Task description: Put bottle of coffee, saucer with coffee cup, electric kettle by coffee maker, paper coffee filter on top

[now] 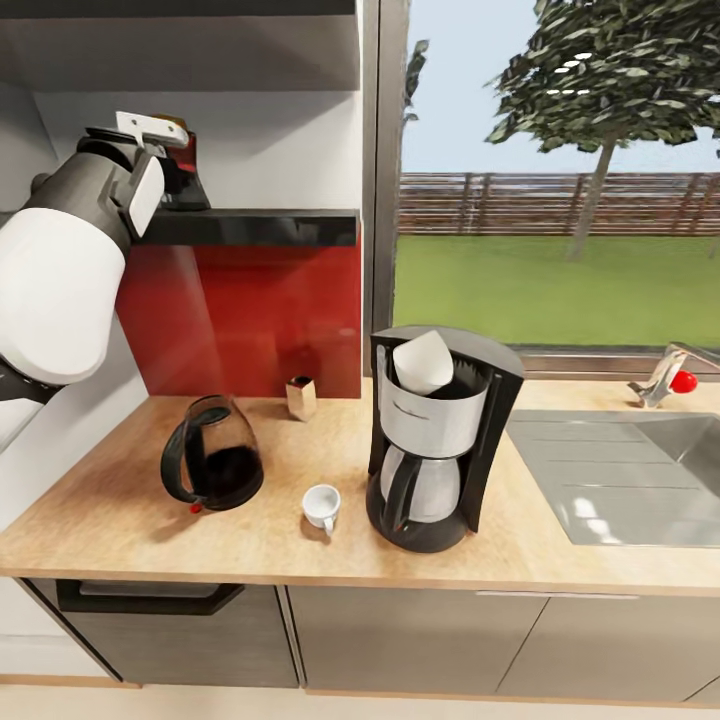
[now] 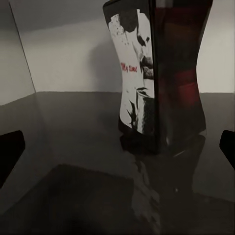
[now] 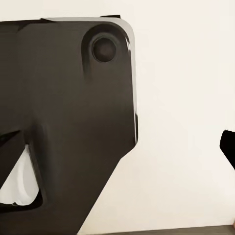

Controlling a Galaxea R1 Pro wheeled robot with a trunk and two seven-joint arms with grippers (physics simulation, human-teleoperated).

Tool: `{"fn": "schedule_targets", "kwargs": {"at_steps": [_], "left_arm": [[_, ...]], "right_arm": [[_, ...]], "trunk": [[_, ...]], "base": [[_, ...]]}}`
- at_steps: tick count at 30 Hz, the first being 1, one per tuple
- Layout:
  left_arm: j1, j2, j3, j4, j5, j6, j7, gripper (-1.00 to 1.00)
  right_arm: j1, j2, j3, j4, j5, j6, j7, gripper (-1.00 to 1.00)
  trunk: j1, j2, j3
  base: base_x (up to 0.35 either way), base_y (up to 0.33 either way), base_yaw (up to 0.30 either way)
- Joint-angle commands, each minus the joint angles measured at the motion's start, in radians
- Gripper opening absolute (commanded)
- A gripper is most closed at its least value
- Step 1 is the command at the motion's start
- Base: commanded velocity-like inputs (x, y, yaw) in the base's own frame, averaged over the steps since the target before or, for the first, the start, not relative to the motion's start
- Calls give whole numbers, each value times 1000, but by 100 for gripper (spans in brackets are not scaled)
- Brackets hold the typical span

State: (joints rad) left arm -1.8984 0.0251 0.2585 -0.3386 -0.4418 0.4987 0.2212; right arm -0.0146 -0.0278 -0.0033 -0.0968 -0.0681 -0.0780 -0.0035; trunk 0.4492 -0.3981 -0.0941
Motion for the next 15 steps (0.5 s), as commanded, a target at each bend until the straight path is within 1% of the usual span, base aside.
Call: {"fn": "schedule_targets", "kwargs": {"at_steps": [1, 5, 13, 15], "left_arm": [[-1, -1, 4, -1, -2, 4, 1, 100], [-1, -1, 5, -3, -4, 6, 1, 100], [-1, -1, 4, -4, -3, 6, 1, 100], [-1, -1, 4, -5, -3, 6, 1, 100]], "right_arm": [[-1, 0, 0, 1, -7, -4, -1, 100], [-1, -1, 0, 2, -7, -3, -1, 100], [-1, -1, 3, 4, -6, -3, -1, 100], [-1, -1, 5, 5, -6, -3, -1, 100]], "trunk": [[1, -2, -2], [1, -2, -2], [1, -2, -2], [1, -2, -2]], "base": [[123, 0, 0], [230, 0, 0], [320, 0, 0], [124, 0, 0]]}}
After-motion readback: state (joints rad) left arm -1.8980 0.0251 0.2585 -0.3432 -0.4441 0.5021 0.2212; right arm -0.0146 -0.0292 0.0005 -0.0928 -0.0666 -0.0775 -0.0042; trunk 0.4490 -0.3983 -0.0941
